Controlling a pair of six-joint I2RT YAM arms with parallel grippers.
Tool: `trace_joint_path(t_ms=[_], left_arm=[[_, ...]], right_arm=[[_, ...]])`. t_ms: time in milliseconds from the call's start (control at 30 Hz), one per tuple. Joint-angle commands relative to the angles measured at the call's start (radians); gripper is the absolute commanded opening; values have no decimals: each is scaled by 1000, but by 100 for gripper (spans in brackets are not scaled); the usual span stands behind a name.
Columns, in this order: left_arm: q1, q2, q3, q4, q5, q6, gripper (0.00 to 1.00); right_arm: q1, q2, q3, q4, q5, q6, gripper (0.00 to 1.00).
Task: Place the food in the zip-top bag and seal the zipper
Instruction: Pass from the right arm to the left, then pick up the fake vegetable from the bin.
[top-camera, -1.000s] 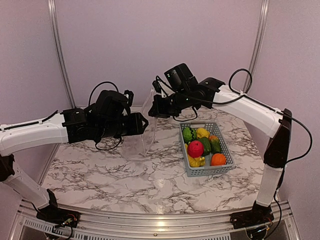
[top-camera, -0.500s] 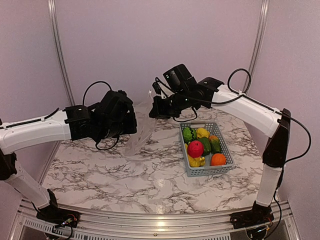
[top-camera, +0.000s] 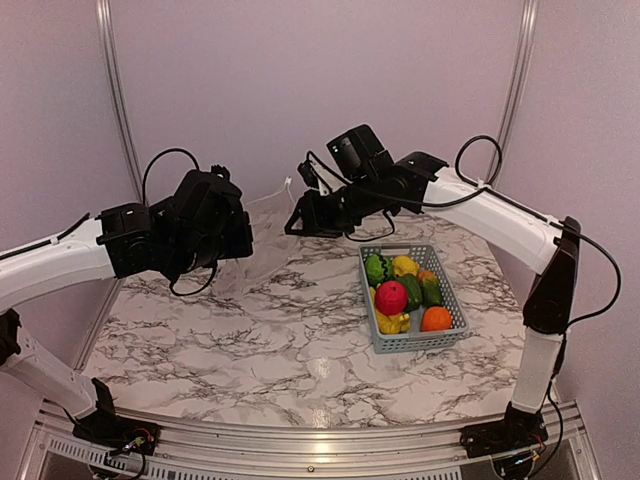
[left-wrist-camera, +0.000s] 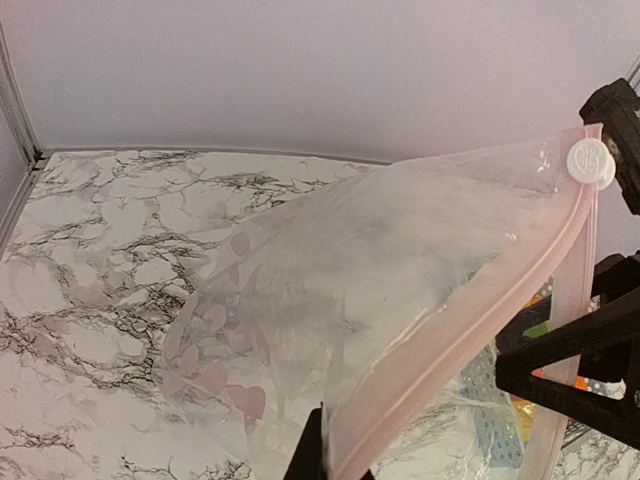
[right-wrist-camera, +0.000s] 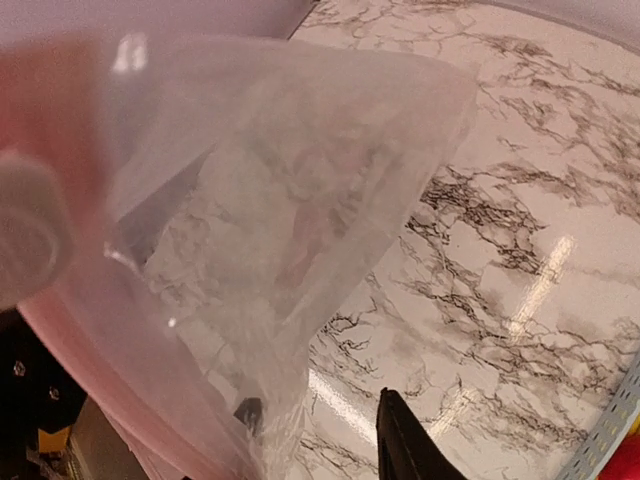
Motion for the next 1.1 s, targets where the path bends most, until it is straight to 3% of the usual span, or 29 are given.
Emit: trace_joint_path(t_ms=[0, 100, 200, 467, 800, 1067], left_arm=[[-2, -65, -5, -99, -59, 67, 0], [0, -111, -20, -146, -90, 104, 0], [5, -163, -28, -217, -116, 131, 0], [13, -206, 10, -379, -98, 214, 0], [14, 49, 17, -186, 233, 256, 0], [16, 132, -14, -24, 353, 262, 0]], right_arm=[[-23, -109, -24, 157, -221, -50, 45], [-67, -169, -70, 164, -285, -50, 54], [-118, -234, -130, 128, -267, -77, 56], [-195, -366, -279, -7, -32, -163, 58], [-210, -392, -437, -112, 139, -109, 59], [-210, -369, -499, -196, 232, -74, 77]])
